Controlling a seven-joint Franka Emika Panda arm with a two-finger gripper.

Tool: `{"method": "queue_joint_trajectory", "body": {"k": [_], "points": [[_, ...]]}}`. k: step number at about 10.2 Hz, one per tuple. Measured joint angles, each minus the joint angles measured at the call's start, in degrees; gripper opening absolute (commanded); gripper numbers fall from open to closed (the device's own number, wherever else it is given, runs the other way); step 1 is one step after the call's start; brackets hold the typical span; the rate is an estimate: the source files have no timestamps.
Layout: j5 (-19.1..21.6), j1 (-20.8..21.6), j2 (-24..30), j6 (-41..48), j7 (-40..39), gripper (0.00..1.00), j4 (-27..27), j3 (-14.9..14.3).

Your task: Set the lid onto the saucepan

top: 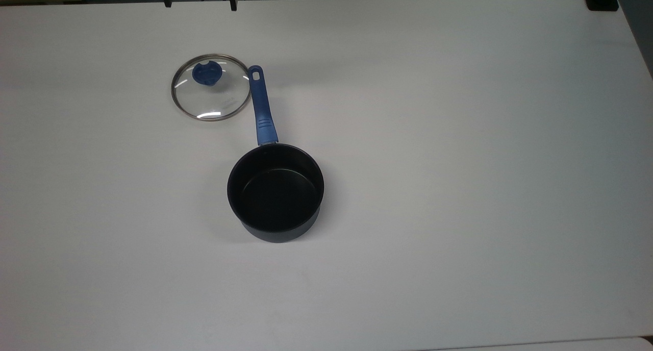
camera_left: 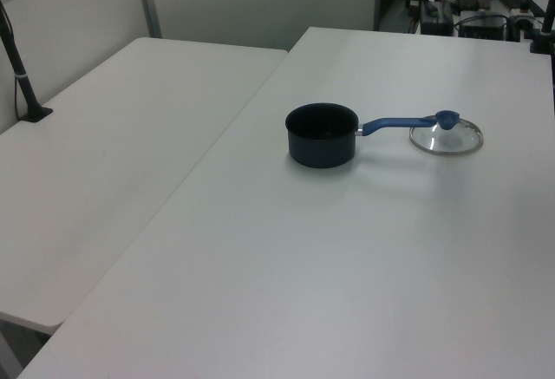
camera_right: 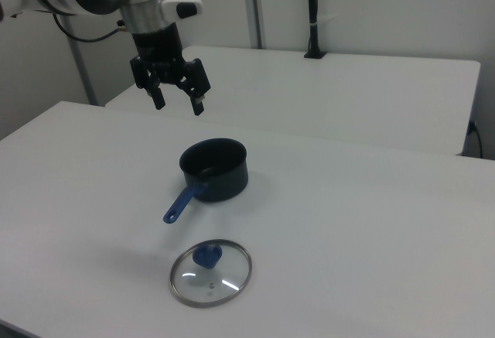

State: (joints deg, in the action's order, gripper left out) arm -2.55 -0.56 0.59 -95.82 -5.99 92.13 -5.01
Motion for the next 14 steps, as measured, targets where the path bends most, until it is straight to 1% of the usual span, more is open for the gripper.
{"method": "queue_joint_trajectory", "body": {"k": [7, 8, 9, 10, 11, 12, 13, 14], "points": [[0.0, 0.0, 0.0, 0.0, 0.0, 1.00, 0.0, 0.0], [0.0, -0.1, 0.0, 0.0, -0.1, 1.00, 0.0, -0.4], [0.0, -0.2, 0.1, 0.0, -2.1, 1.00, 0.0, -1.4], [-0.2, -0.7, 0.0, 0.8, -10.7, 1.00, 0.4, -2.5], [-0.8, -2.0, -0.1, 3.0, -17.4, 1.00, 1.8, -3.6], [-2.3, -3.4, -0.2, 3.3, -22.1, 1.00, 5.0, -4.8], [-3.6, -4.3, -0.5, -0.4, -23.5, 1.00, 10.1, -6.0], [-3.8, -5.1, -0.9, -8.7, -24.1, 1.00, 17.1, -7.0]]}}
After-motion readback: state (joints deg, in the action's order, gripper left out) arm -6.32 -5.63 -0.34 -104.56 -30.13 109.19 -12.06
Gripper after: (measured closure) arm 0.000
